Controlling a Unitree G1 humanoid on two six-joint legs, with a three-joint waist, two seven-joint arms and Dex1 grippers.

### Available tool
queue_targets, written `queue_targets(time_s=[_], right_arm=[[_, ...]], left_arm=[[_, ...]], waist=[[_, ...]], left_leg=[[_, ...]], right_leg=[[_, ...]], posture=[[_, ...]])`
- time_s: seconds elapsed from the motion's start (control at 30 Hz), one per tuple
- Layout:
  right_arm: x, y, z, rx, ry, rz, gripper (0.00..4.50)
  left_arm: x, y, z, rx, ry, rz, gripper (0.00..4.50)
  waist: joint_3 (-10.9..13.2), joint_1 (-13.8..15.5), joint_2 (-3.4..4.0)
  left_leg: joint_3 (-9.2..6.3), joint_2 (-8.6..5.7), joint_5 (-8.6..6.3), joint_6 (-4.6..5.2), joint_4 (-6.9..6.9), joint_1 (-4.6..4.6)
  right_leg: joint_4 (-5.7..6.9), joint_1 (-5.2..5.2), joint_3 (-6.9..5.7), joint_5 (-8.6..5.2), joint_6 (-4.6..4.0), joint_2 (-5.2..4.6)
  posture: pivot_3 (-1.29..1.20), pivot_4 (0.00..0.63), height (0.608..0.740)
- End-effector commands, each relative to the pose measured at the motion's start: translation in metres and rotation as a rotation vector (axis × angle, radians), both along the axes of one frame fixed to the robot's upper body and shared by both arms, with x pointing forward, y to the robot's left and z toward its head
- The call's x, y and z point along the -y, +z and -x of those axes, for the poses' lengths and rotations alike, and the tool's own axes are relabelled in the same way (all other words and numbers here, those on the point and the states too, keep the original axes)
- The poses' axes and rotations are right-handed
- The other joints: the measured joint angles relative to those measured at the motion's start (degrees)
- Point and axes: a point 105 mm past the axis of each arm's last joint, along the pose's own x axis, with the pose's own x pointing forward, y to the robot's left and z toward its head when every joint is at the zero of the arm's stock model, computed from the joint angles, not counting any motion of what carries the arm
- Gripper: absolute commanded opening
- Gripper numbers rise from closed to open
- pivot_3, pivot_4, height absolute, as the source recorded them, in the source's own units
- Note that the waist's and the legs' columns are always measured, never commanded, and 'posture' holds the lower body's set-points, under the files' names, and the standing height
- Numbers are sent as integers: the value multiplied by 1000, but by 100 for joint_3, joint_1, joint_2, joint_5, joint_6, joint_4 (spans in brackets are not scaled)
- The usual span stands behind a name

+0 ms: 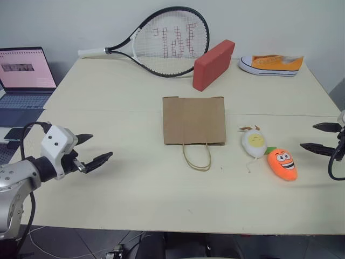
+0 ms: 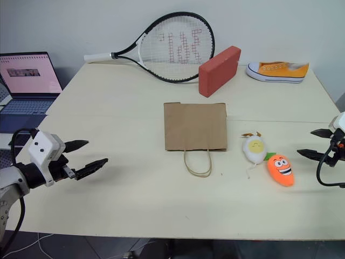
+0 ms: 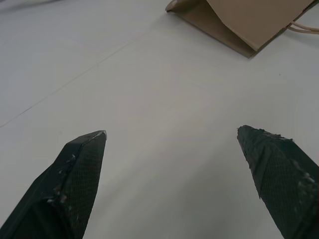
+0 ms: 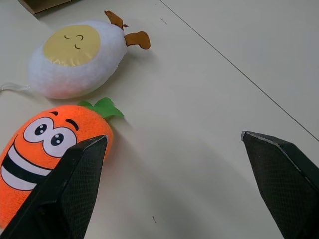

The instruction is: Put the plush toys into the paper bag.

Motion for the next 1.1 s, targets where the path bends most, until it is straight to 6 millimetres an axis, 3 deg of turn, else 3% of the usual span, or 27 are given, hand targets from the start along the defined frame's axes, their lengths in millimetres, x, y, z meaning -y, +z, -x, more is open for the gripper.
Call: queue_targets(time_s=[0.03, 0.53, 1.0, 1.1], right_arm=[[-1, 13, 1, 39, 11, 10, 4500], [-6, 11, -4, 50, 21, -3, 4500], [-12, 15, -5, 115, 44, -20, 4500], [-18, 17, -2, 124, 67, -30, 4500]], left_arm=[[2, 6, 0, 21, -15, -1, 4488], [-11, 8, -6, 61, 54, -1, 4488], [-5, 14, -3, 129, -14, 20, 4488], [8, 12, -1, 119, -73, 2, 4488]], waist=[[0, 0, 0], [0, -1, 0], [0, 3, 0], [0, 11, 0]], left_leg=[[0, 0, 0, 0, 0, 0], [4, 0, 0, 0, 1, 4], [9, 1, 0, 0, 3, 4], [8, 1, 0, 0, 3, 3]], right_leg=[[0, 0, 0, 1, 2, 0], [2, 0, 3, 6, 9, 0], [2, 0, 8, 24, 34, 1], [1, 0, 7, 24, 35, 1]], posture=[[0, 150, 740], [0, 150, 740], [0, 150, 740], [0, 150, 740]])
